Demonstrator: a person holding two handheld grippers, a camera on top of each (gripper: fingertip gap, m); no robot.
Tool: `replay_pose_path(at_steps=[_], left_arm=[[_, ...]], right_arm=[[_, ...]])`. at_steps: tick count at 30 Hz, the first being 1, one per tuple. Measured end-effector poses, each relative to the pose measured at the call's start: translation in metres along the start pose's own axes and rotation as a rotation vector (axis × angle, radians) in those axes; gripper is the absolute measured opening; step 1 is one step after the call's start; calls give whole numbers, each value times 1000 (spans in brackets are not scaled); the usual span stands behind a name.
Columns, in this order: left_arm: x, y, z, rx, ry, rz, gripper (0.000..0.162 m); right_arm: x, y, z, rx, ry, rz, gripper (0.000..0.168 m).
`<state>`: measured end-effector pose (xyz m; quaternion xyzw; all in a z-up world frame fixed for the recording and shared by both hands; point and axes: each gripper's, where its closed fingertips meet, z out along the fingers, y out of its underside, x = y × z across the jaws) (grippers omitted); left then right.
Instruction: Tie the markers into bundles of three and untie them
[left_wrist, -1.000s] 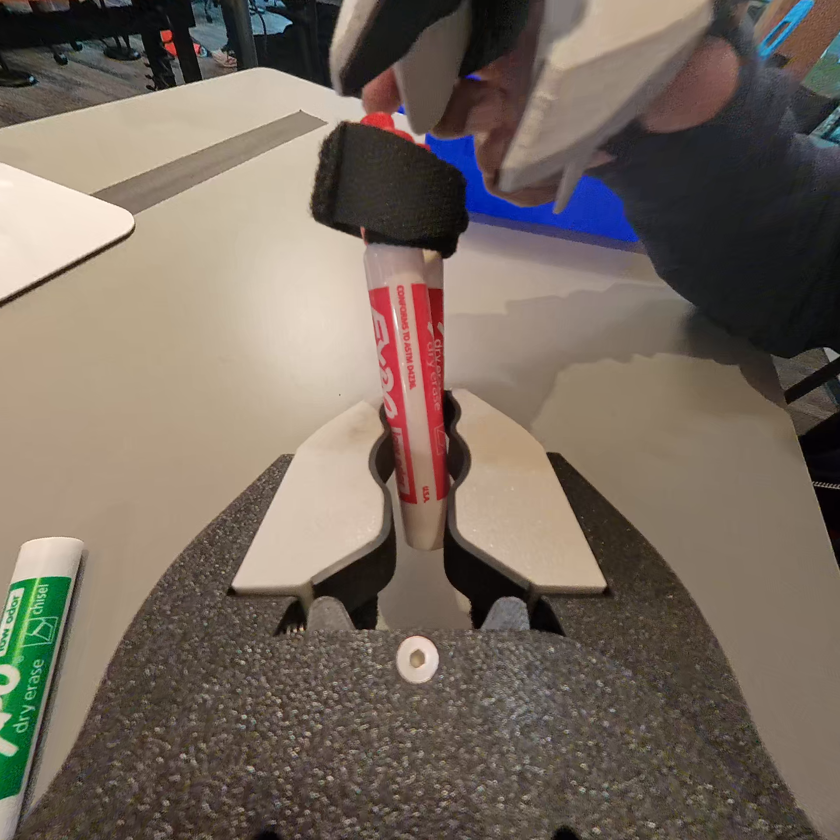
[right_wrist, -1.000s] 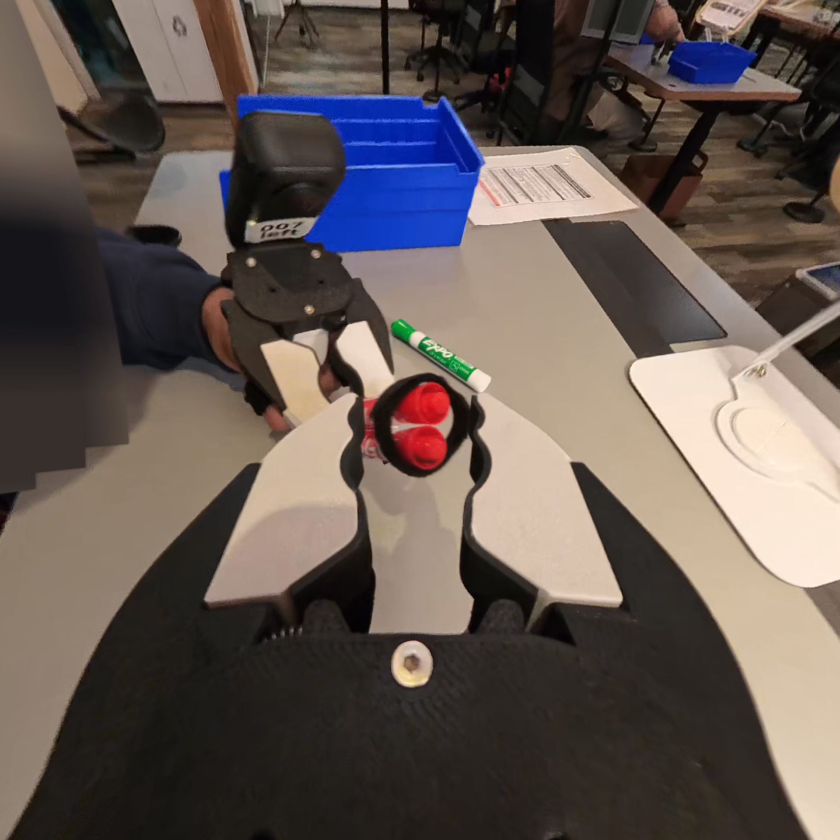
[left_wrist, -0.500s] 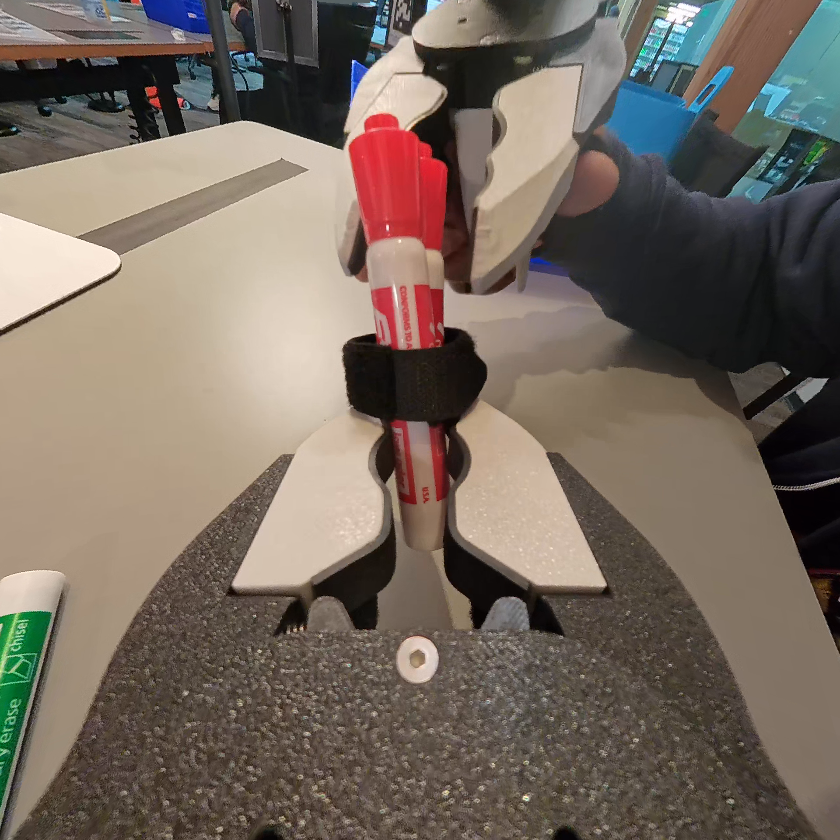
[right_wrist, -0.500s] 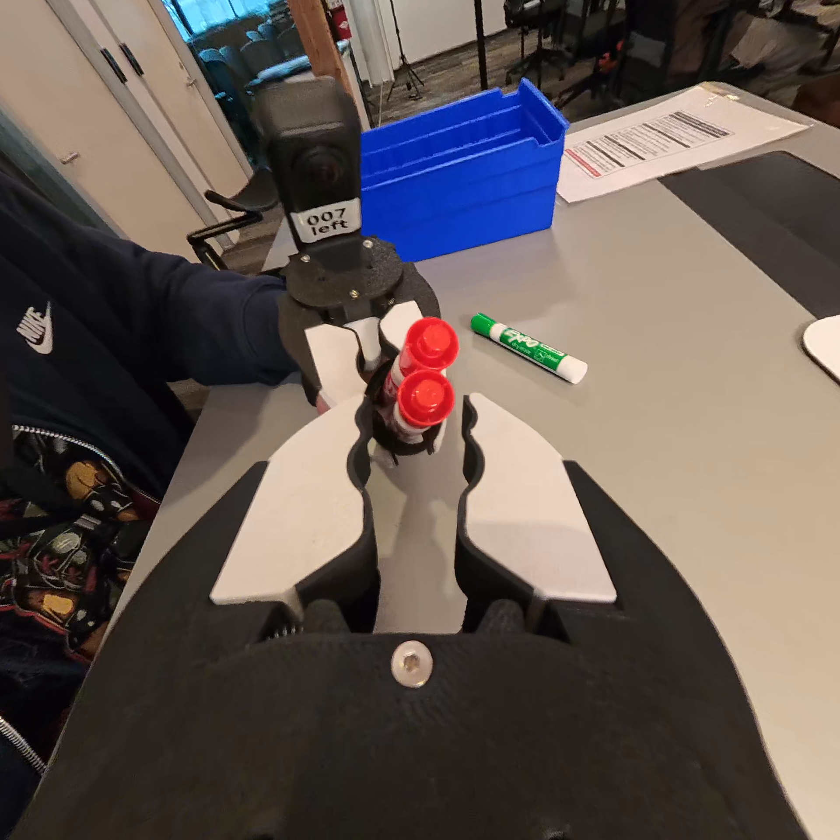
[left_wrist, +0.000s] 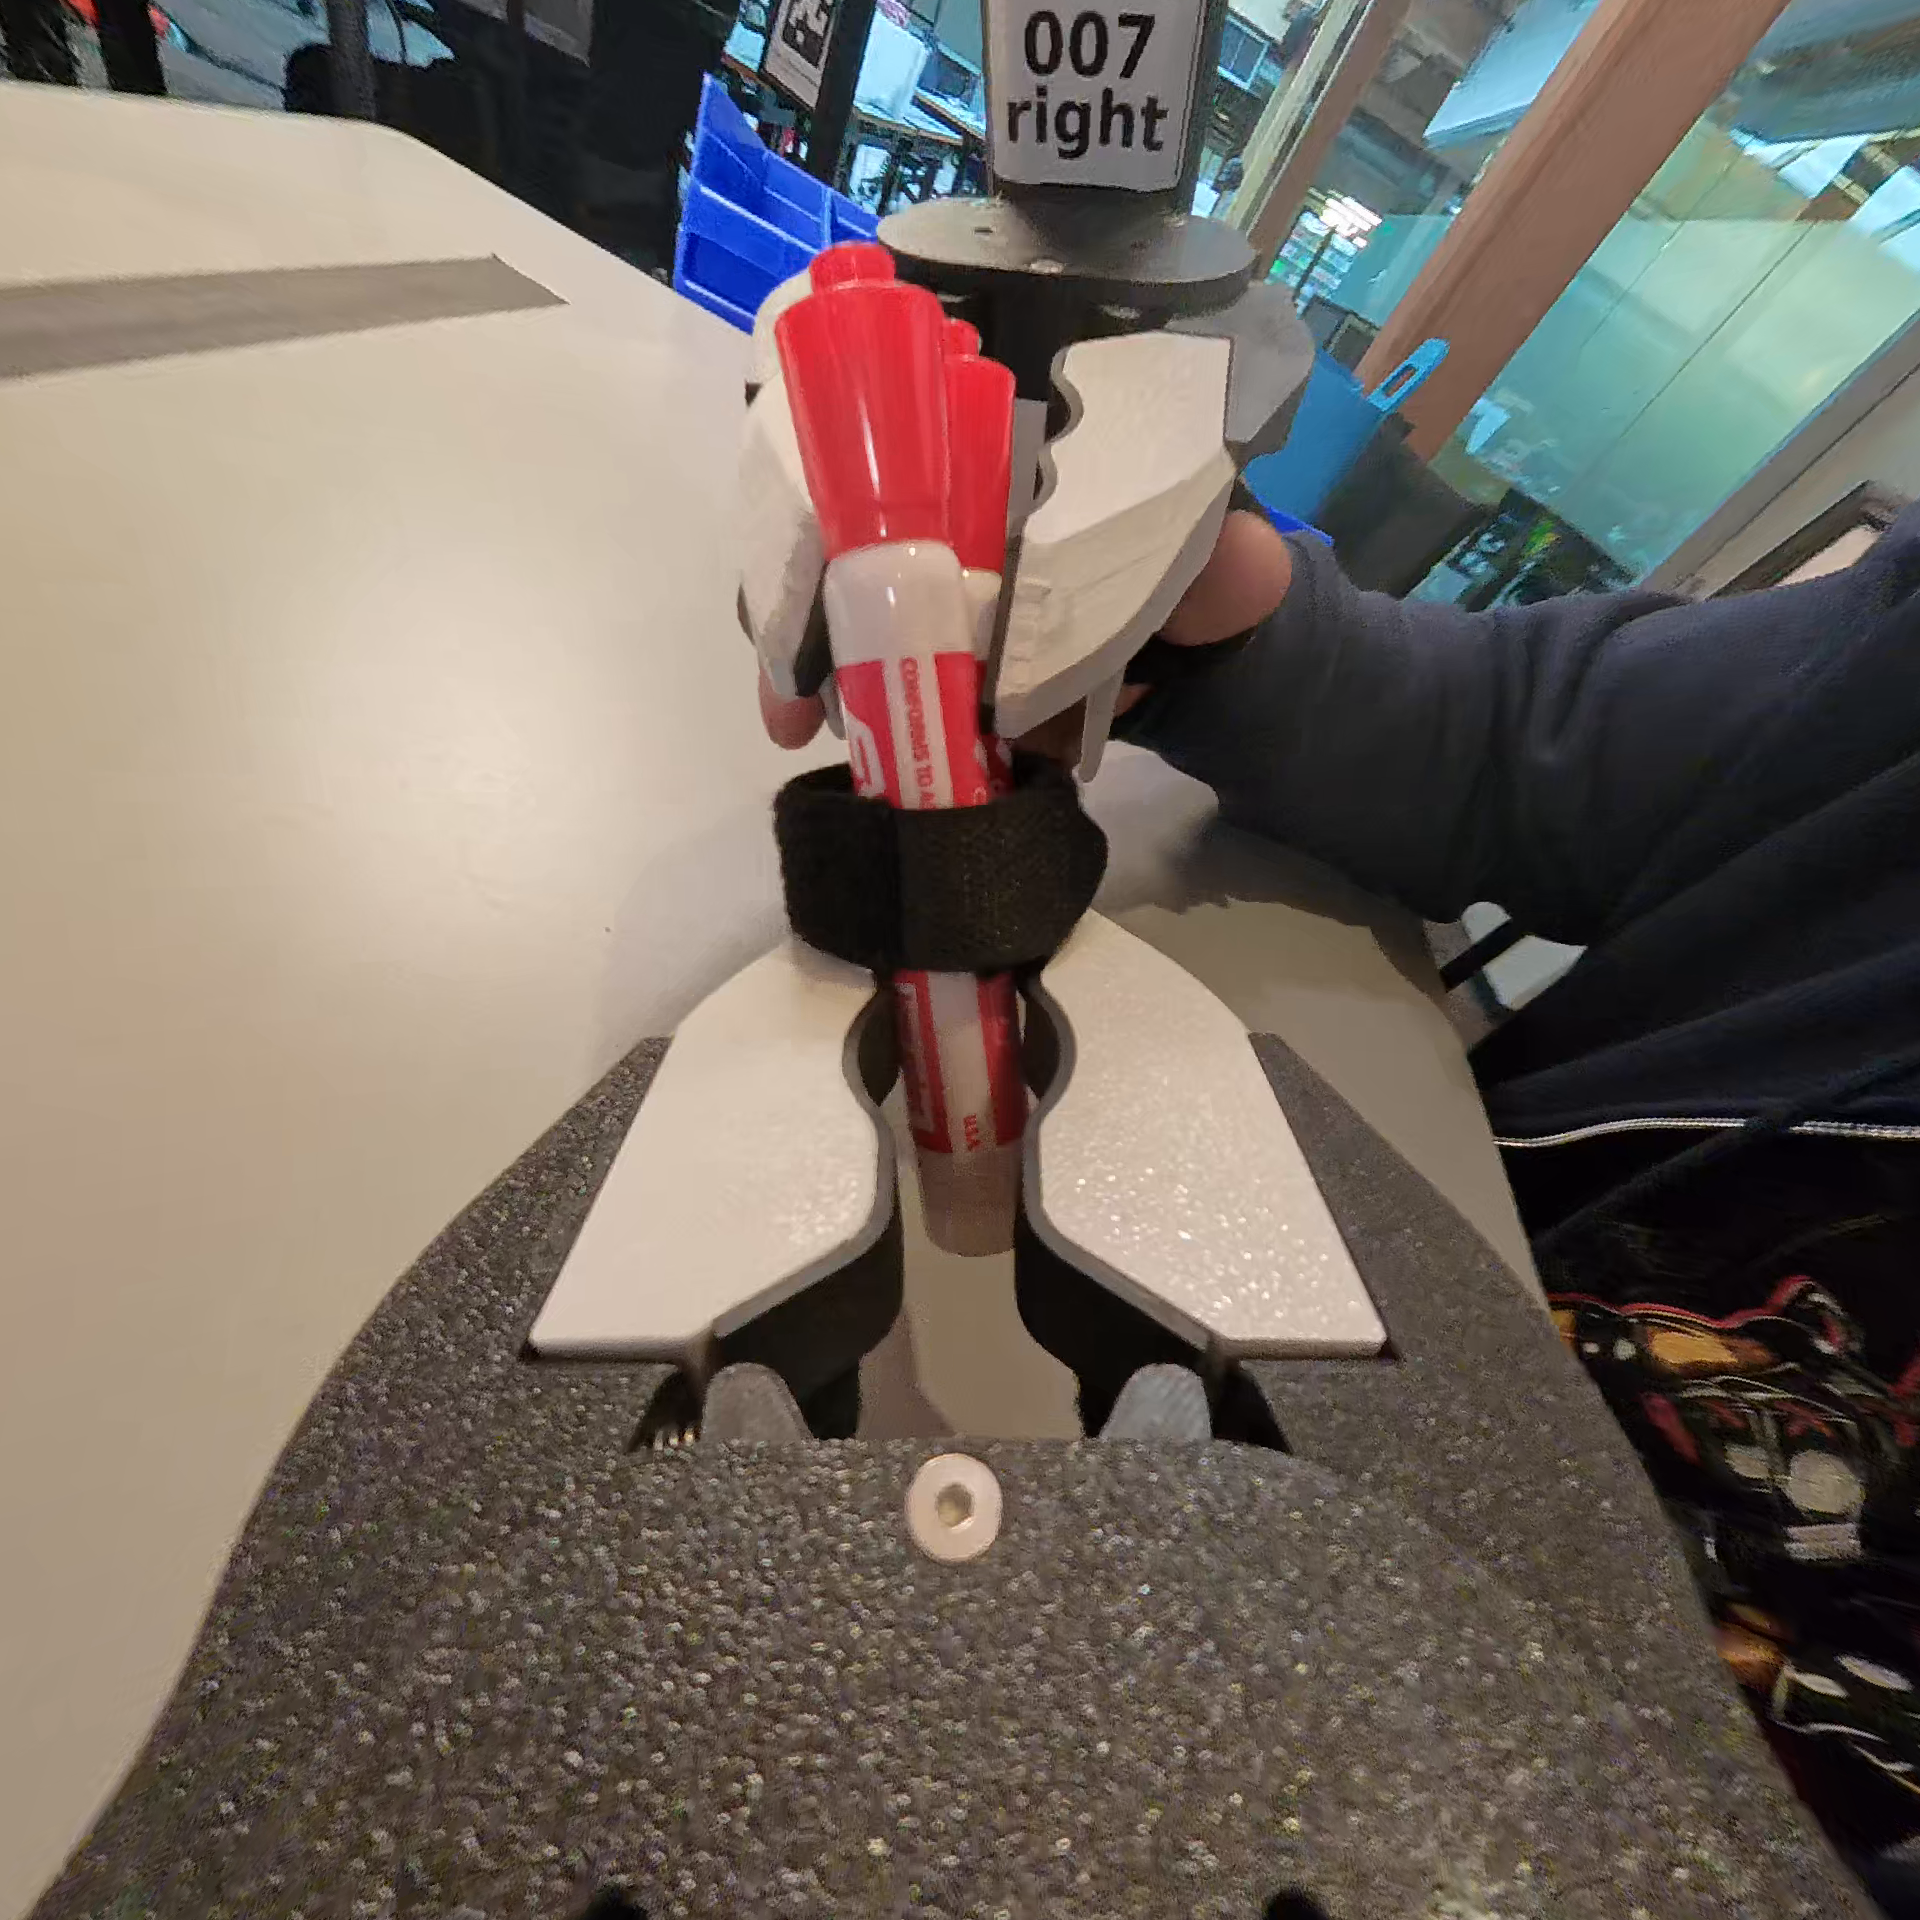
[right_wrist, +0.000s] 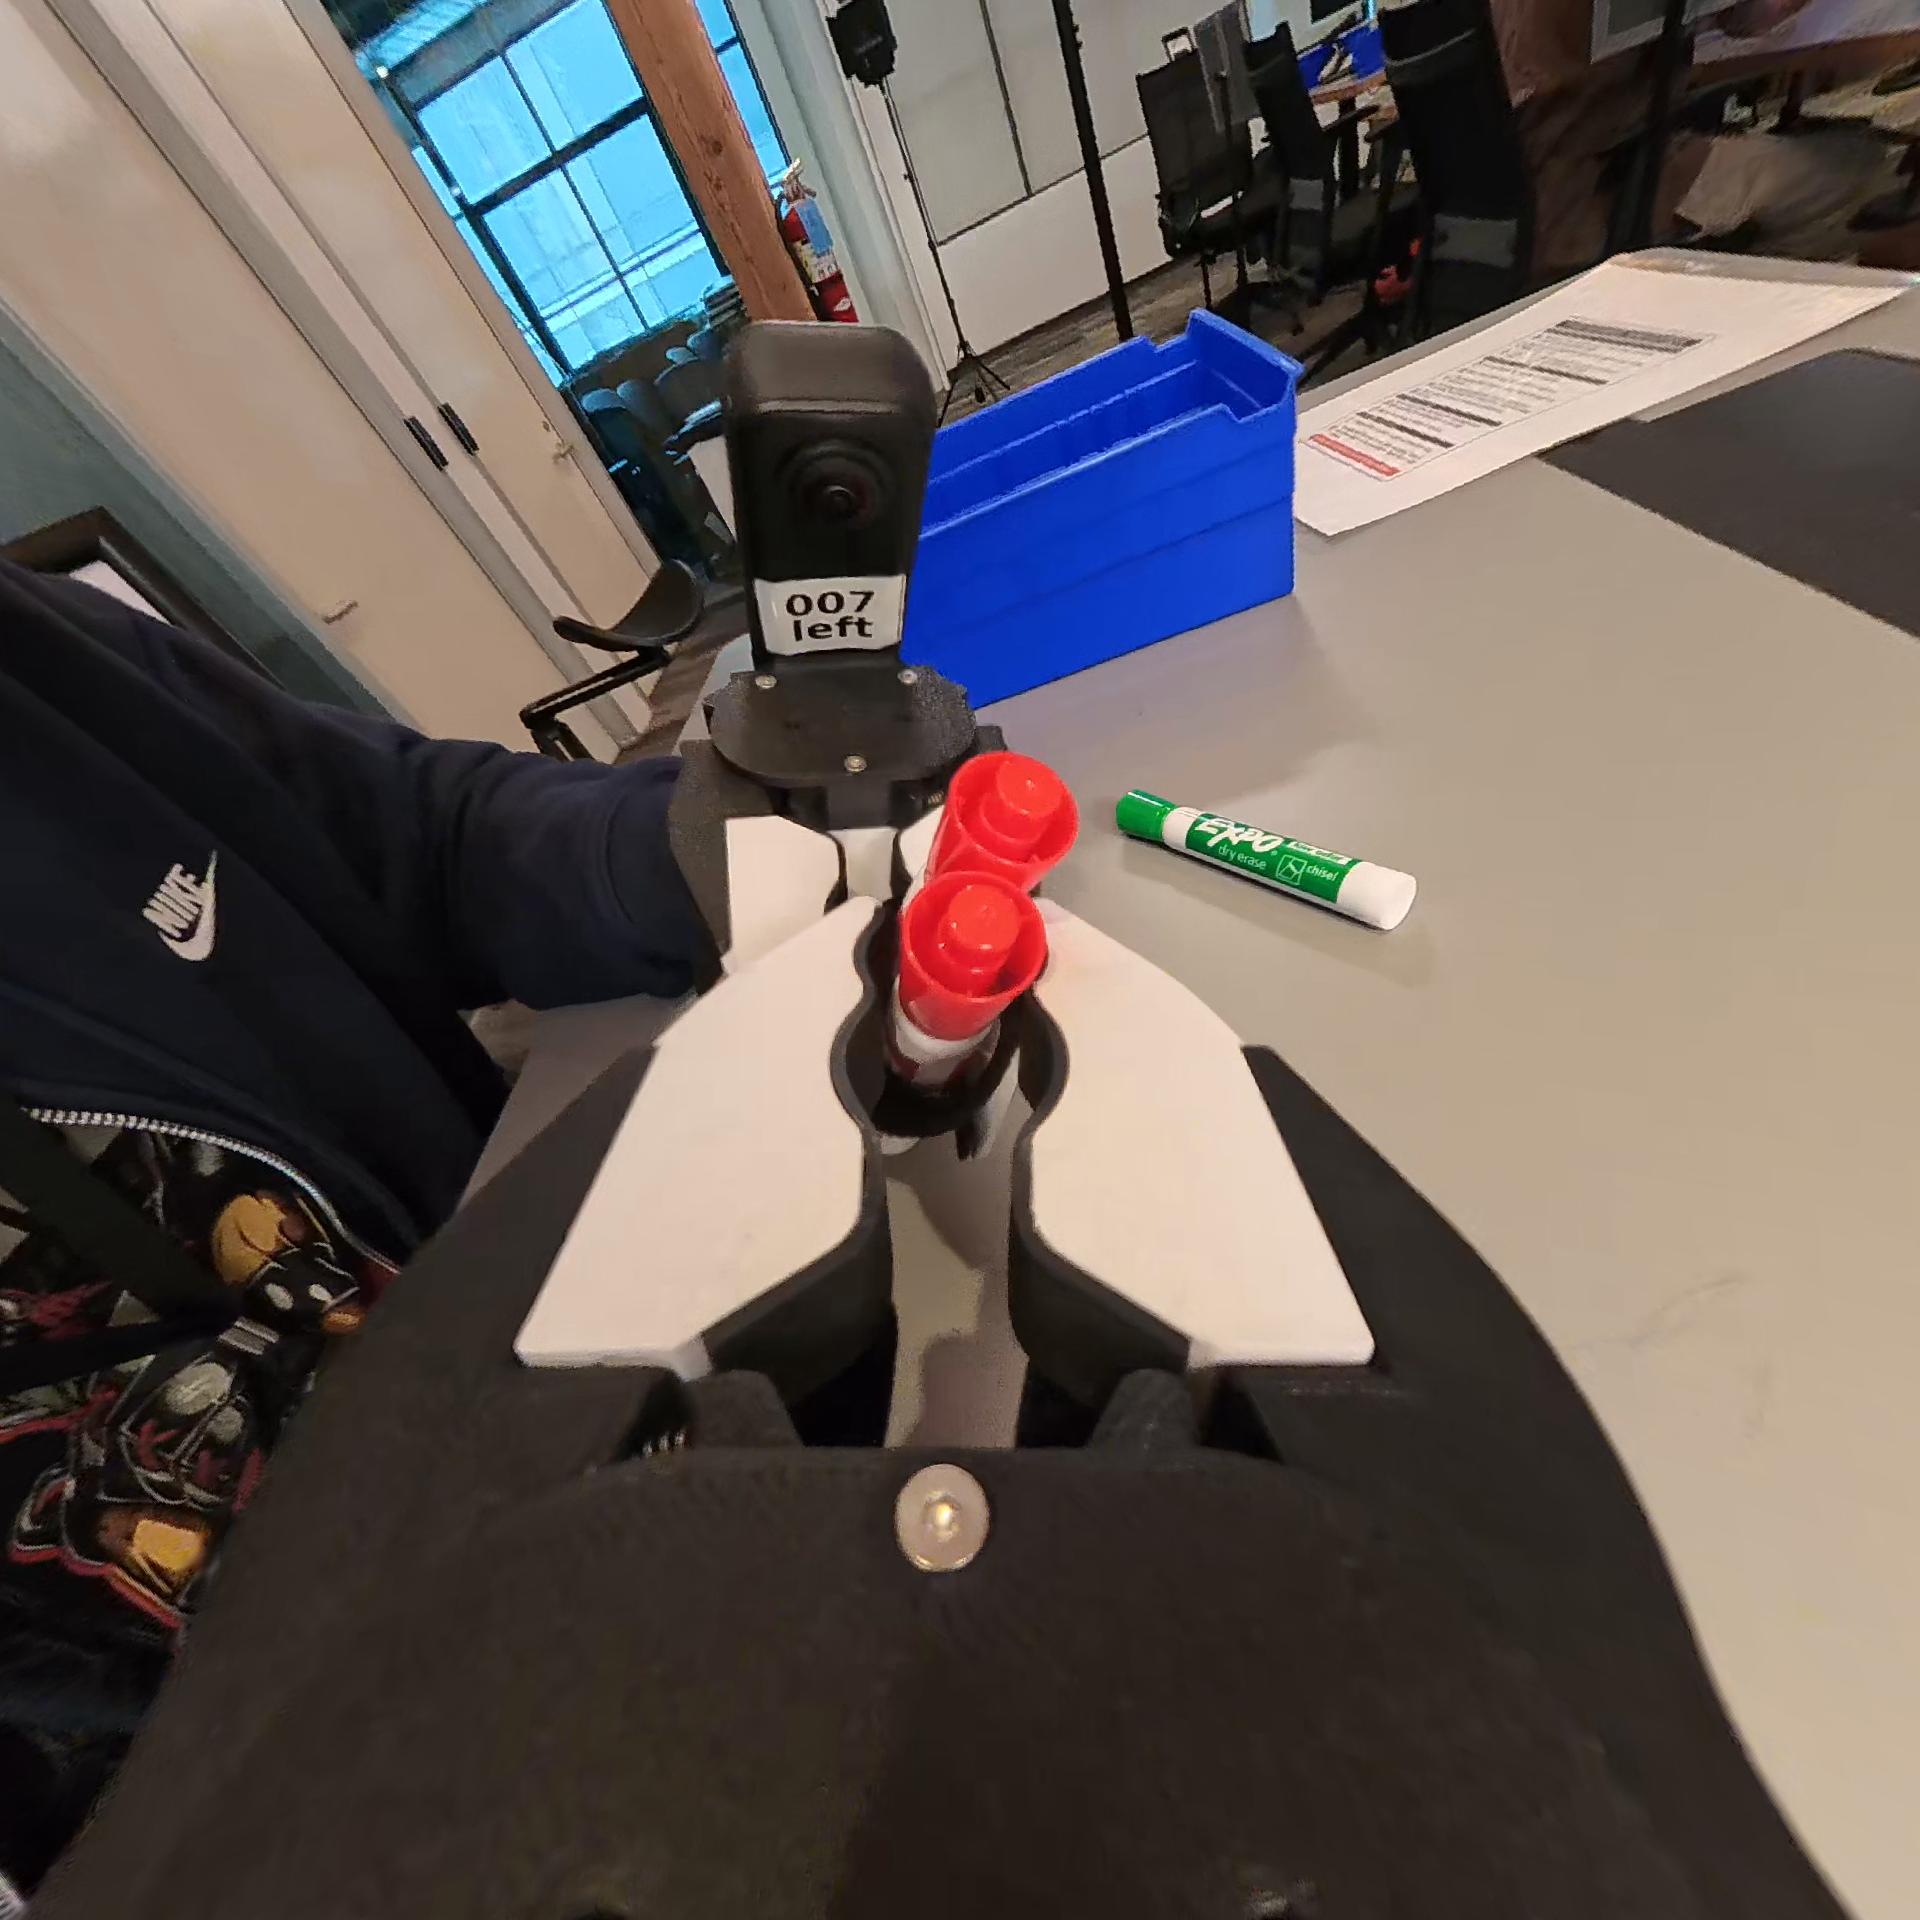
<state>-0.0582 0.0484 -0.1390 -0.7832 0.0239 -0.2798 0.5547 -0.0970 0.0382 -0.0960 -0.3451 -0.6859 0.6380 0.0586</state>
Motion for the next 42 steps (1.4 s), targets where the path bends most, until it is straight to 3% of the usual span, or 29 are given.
replay_pose_path(at_steps=[5,10,18,21,26,30,35,42], left_arm=[[-1,3,1,0,43,-79,20],[3,0,-1,5,40,-26,19],[15,-4,-12,31,170,-55,20],[13,-3,-19,12,180,-38,20],[0,-13,-45,30,123,38,20],[-4,-10,-59,12,55,235,19],[19,-17,-68,125,116,489,19],[35,-13,-72,165,184,610,20]], right_arm=[[5,3,2,18,-11,66,20],[-2,-1,0,38,-35,36,21],[2,-8,-30,109,-143,11,36],[36,3,-30,54,-7,-36,36],[93,4,8,-139,182,-240,36],[105,-15,71,-268,138,-391,36],[107,13,137,-520,61,-475,40],[106,14,133,-501,38,-440,36]])
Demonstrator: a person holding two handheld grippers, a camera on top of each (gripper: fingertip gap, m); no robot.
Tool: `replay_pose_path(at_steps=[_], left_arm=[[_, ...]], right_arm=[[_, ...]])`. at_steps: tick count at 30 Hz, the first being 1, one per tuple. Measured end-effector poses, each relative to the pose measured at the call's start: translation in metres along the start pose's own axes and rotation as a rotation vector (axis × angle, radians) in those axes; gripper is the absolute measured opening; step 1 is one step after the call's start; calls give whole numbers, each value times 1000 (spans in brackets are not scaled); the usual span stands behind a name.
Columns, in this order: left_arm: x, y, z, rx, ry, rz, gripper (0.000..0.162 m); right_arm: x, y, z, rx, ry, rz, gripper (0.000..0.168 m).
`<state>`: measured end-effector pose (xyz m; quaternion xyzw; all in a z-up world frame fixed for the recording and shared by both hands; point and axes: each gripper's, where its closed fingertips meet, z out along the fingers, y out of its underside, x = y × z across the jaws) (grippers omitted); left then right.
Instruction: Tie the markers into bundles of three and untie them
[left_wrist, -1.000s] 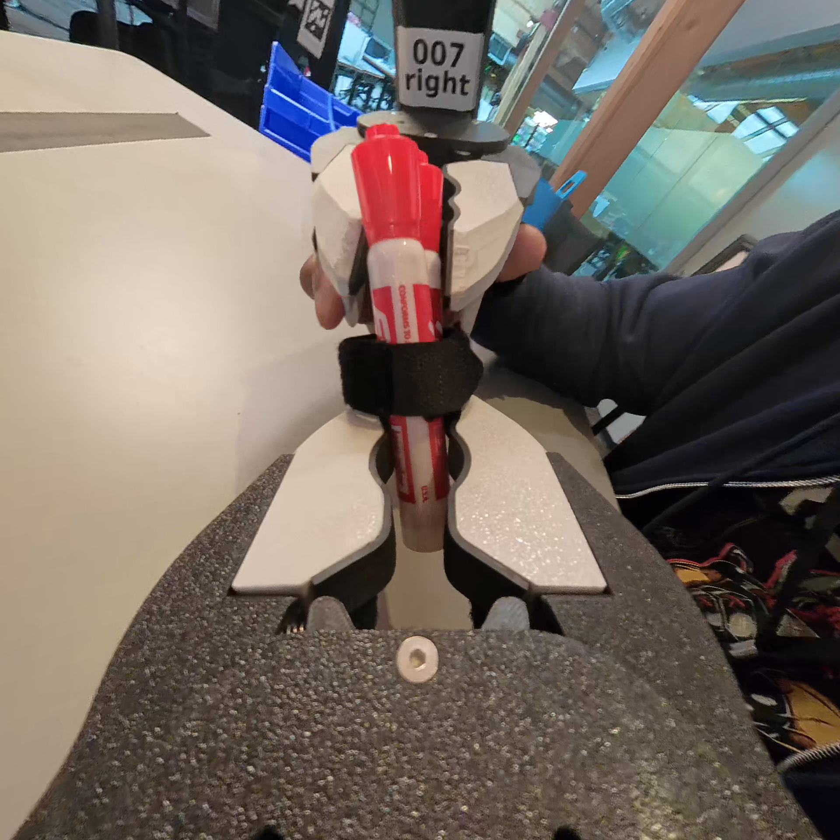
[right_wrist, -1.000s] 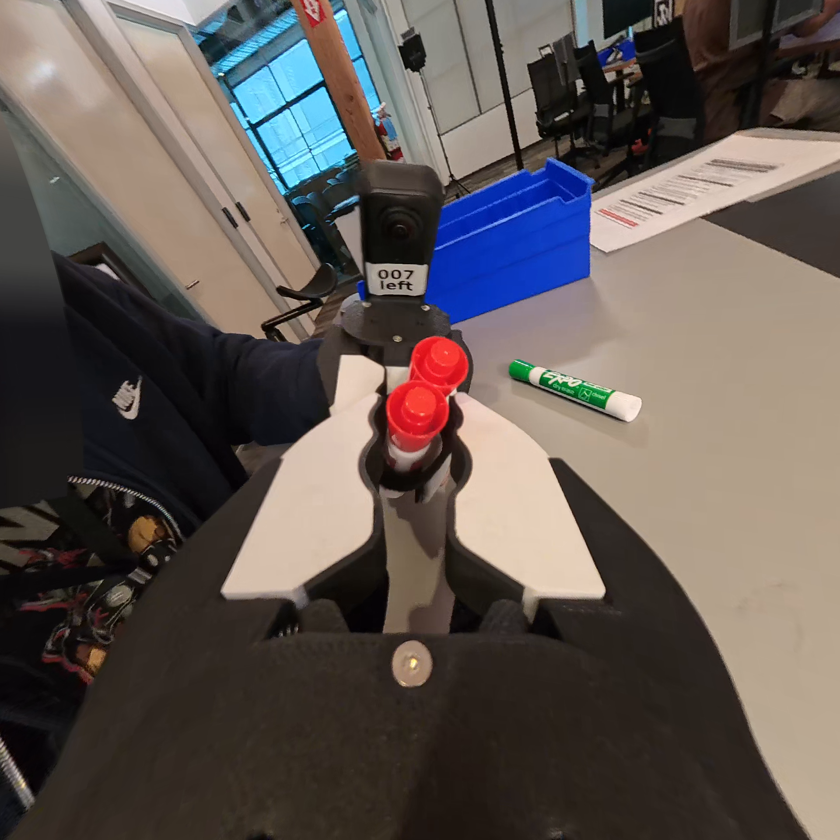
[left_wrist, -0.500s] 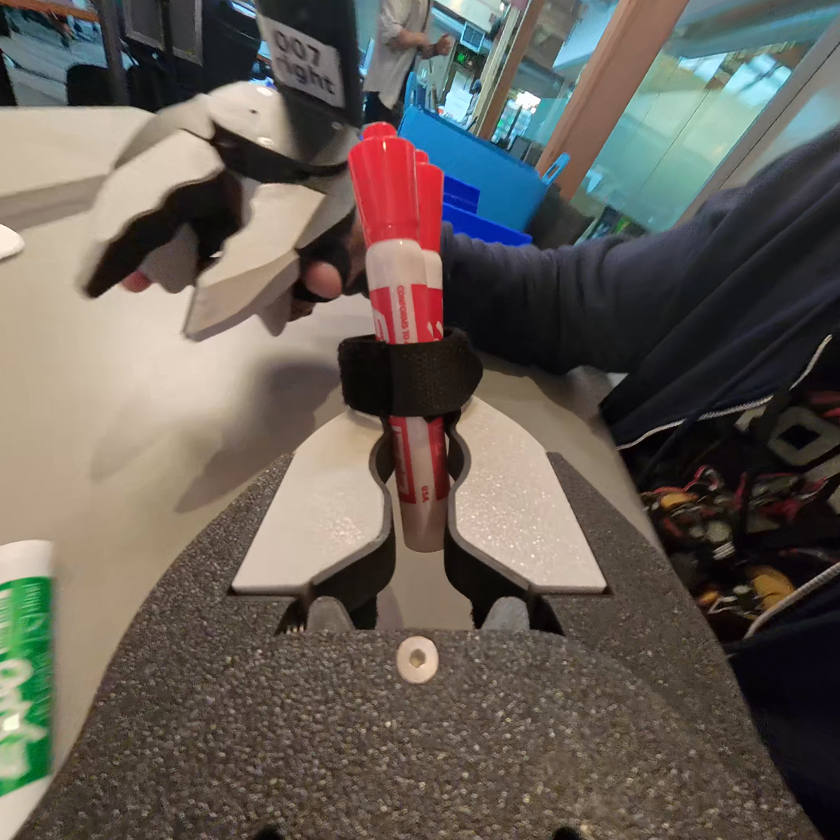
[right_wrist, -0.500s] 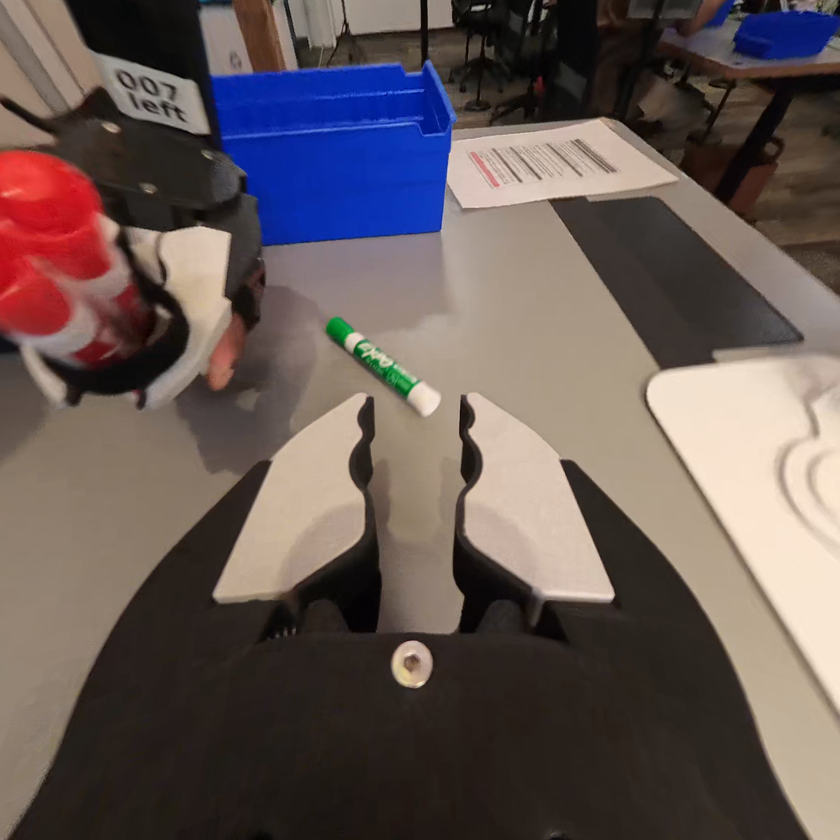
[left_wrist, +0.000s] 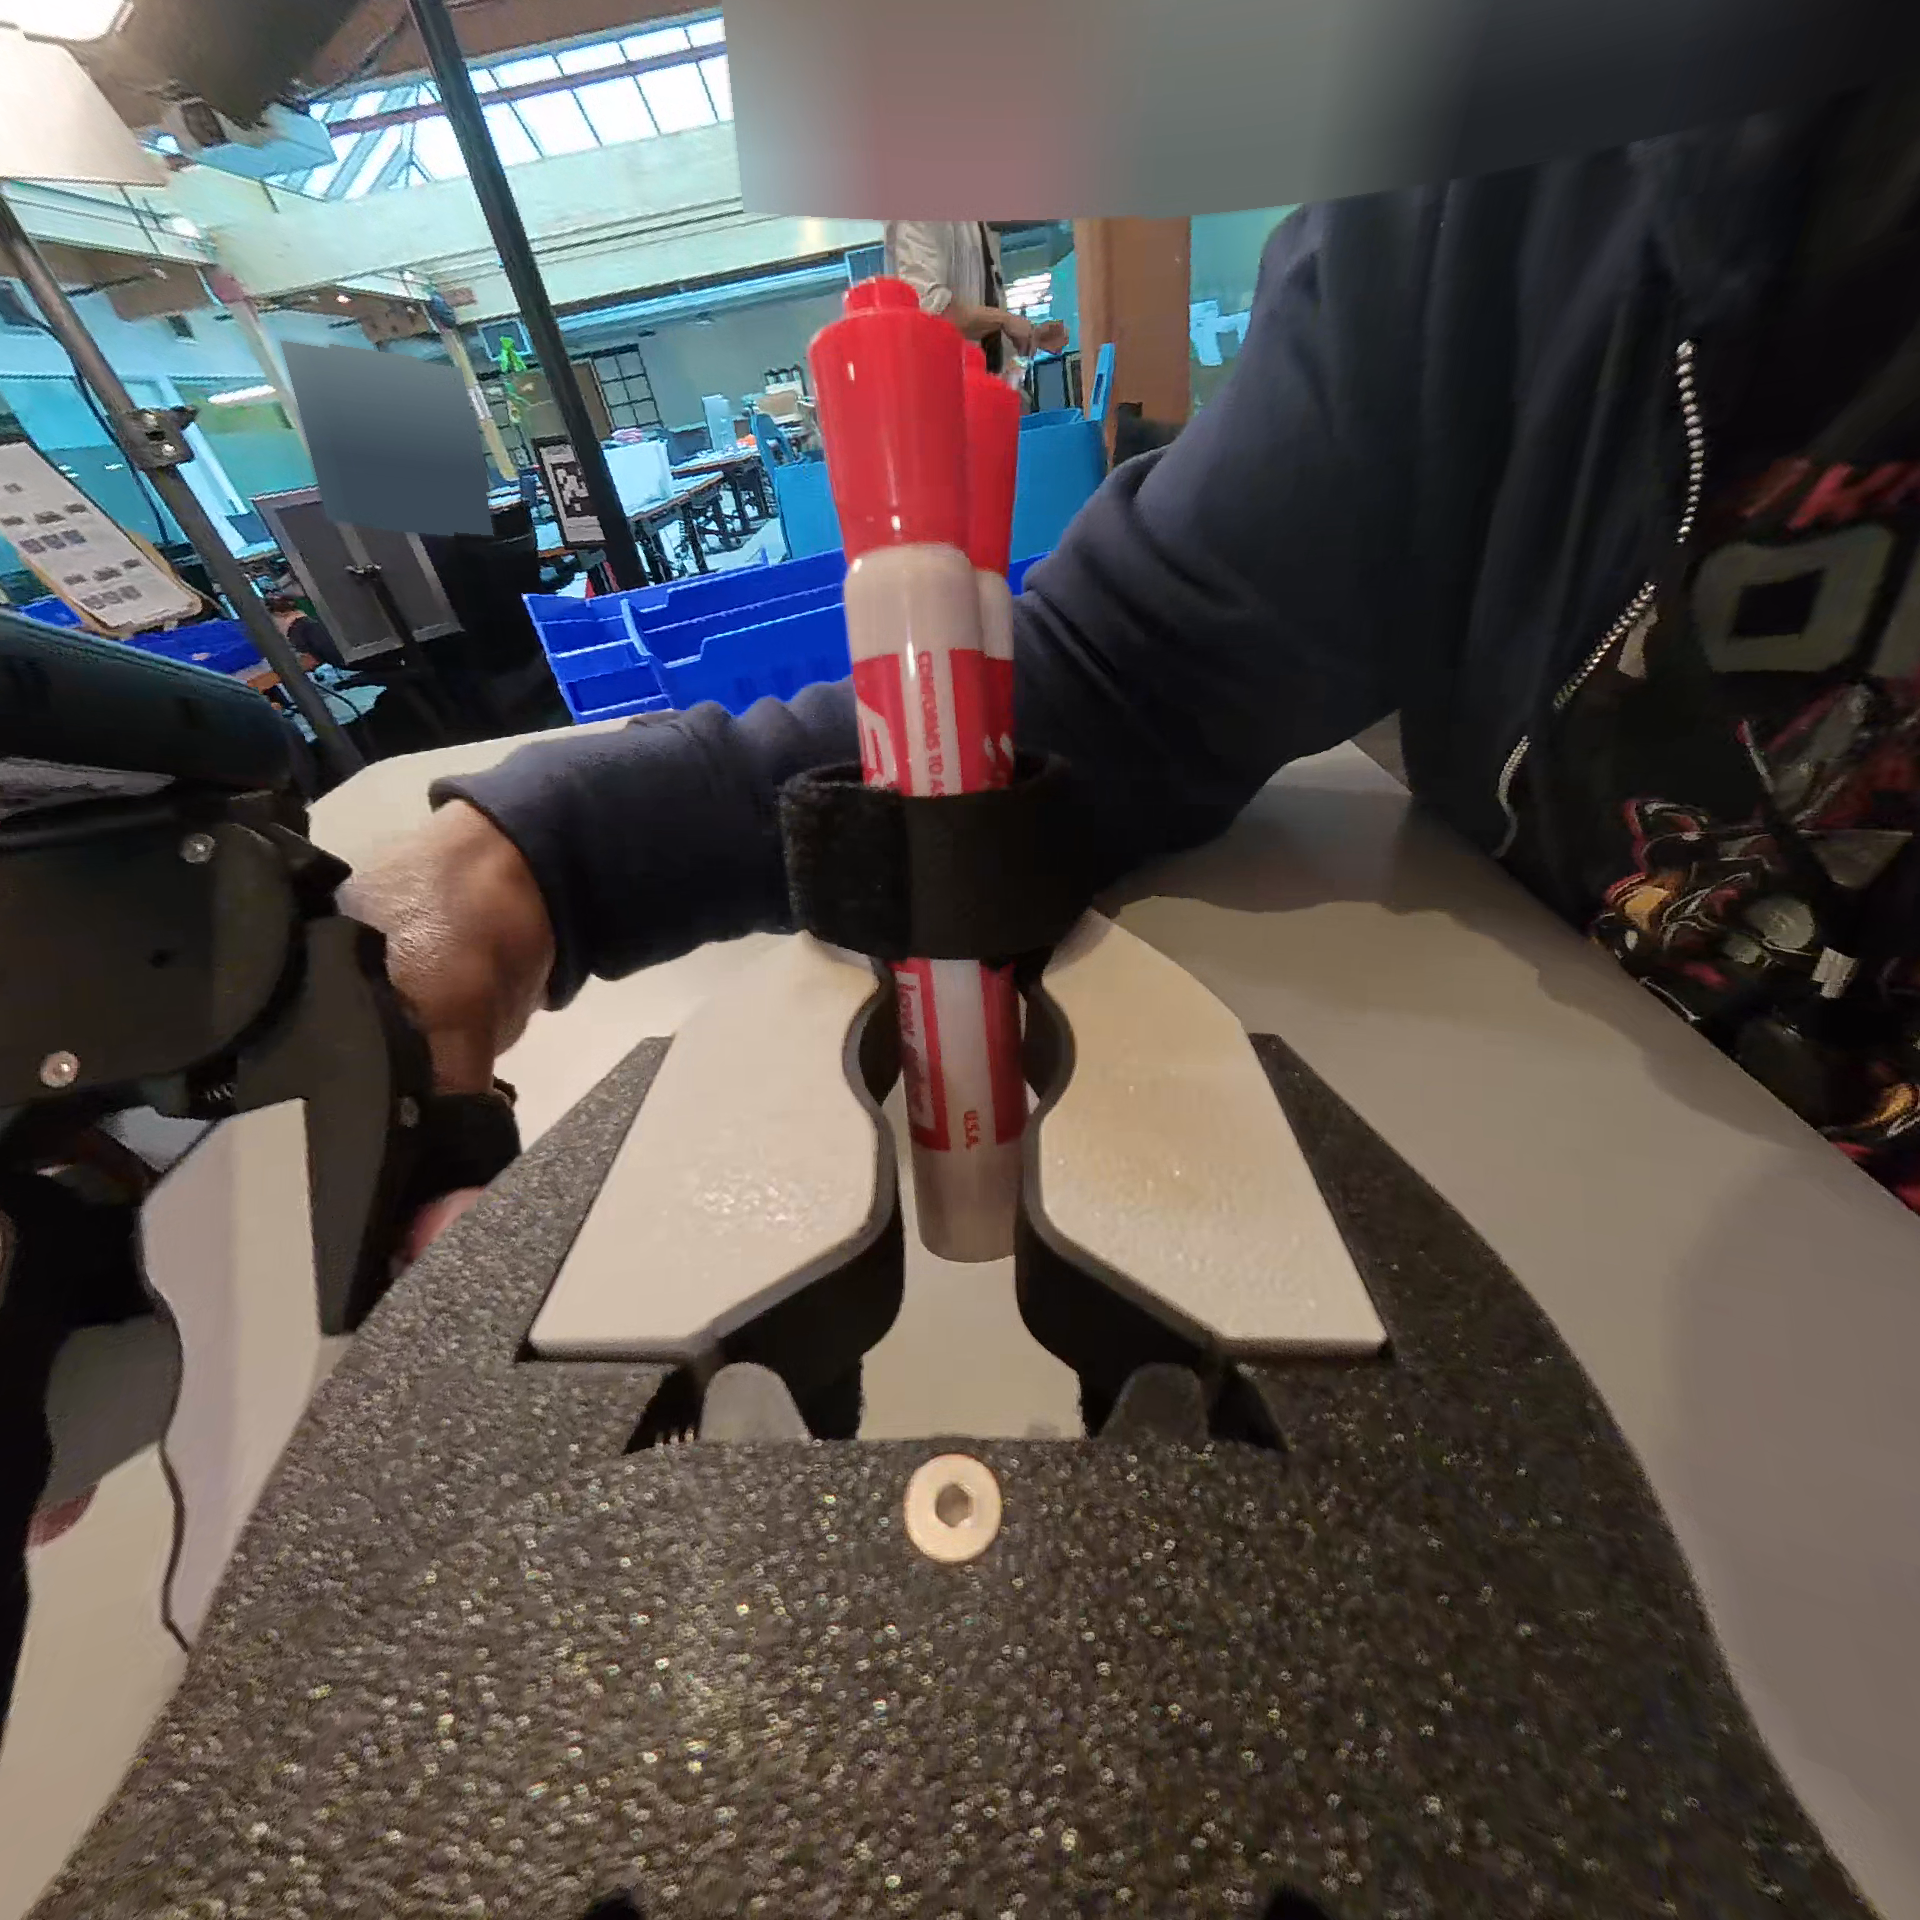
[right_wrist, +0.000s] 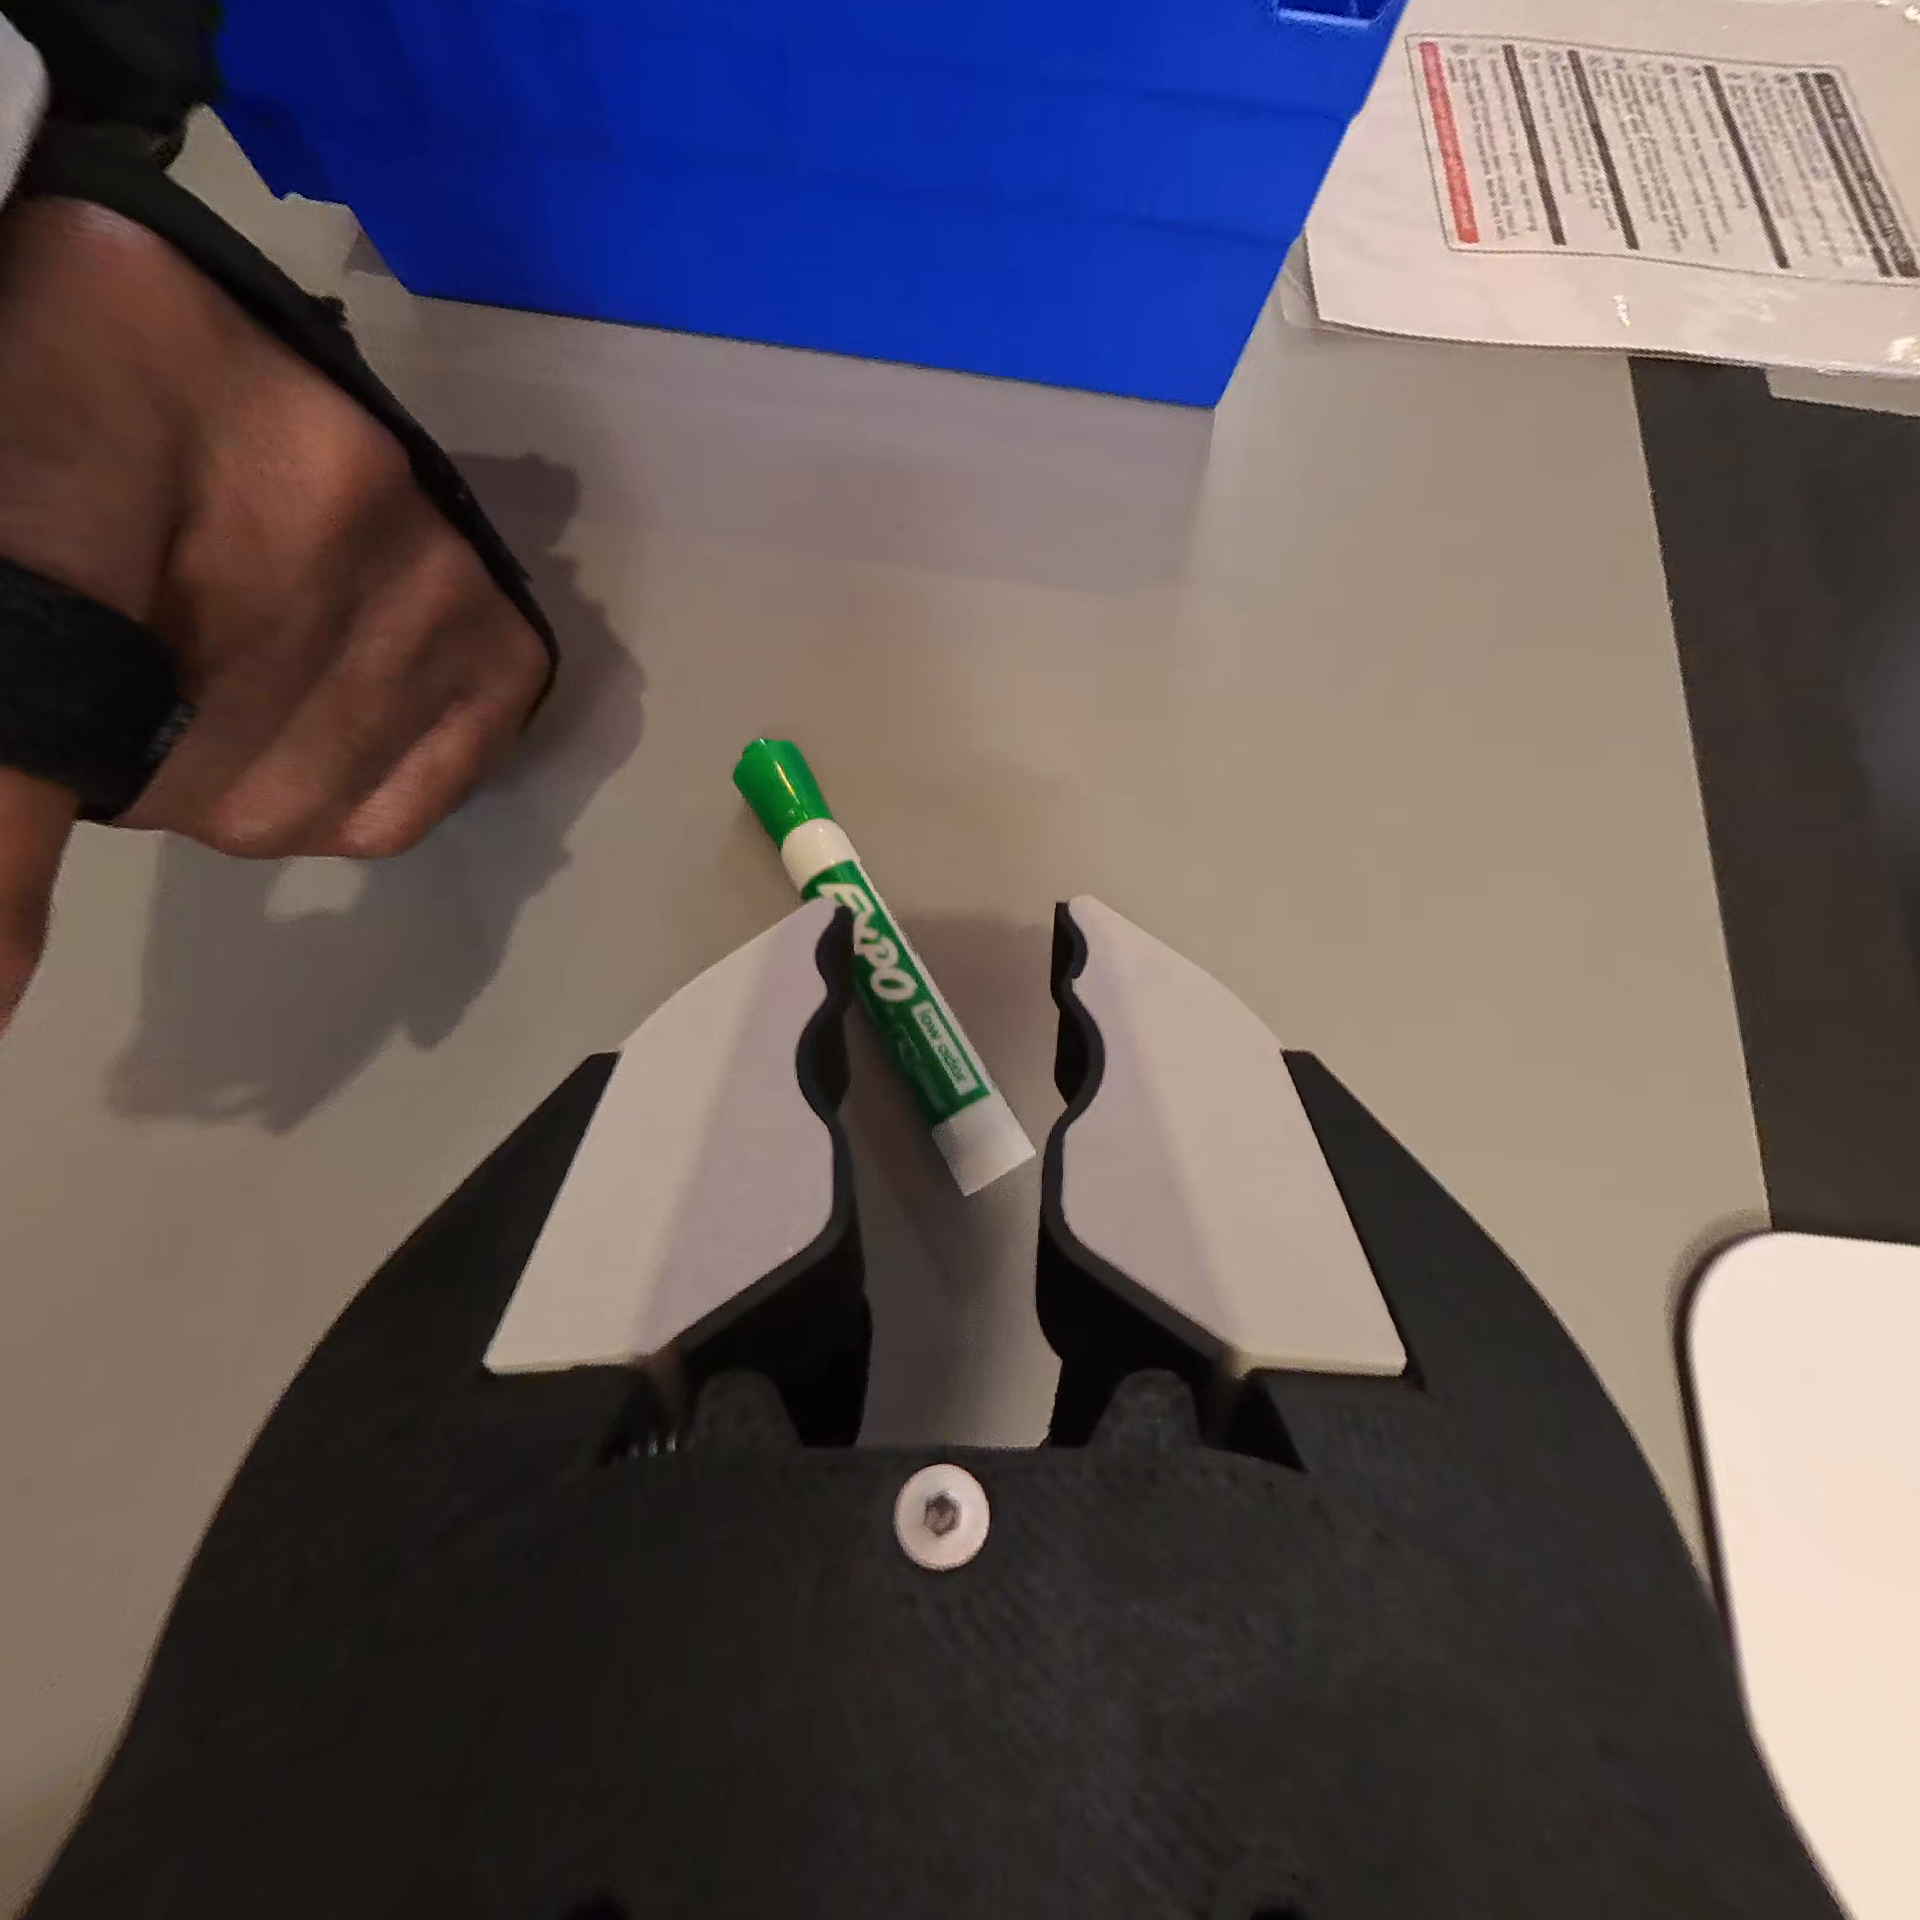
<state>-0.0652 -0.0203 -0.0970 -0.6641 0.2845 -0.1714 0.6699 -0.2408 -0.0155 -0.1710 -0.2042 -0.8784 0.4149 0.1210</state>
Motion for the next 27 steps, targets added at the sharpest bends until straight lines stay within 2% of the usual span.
replay_pose_path(at_steps=[5,10,11,12,18,22,27], left_arm=[[1,0,-1,6,8,-7,20],[3,1,1,0,22,-7,20],[3,1,1,-4,21,-2,20],[3,2,1,-9,16,6,20],[1,-4,1,23,-22,63,20],[1,-7,5,23,-77,158,20],[3,-4,15,-22,-108,234,20]], right_arm=[[-12,-4,2,-12,-31,-56,35],[-25,15,33,-193,-36,-156,35],[-25,23,38,-245,-23,-170,33],[-23,27,41,-275,-2,-178,23],[-8,37,31,-312,114,-106,18],[-8,18,-5,-77,103,42,18],[-32,-45,-103,434,34,210,17]])
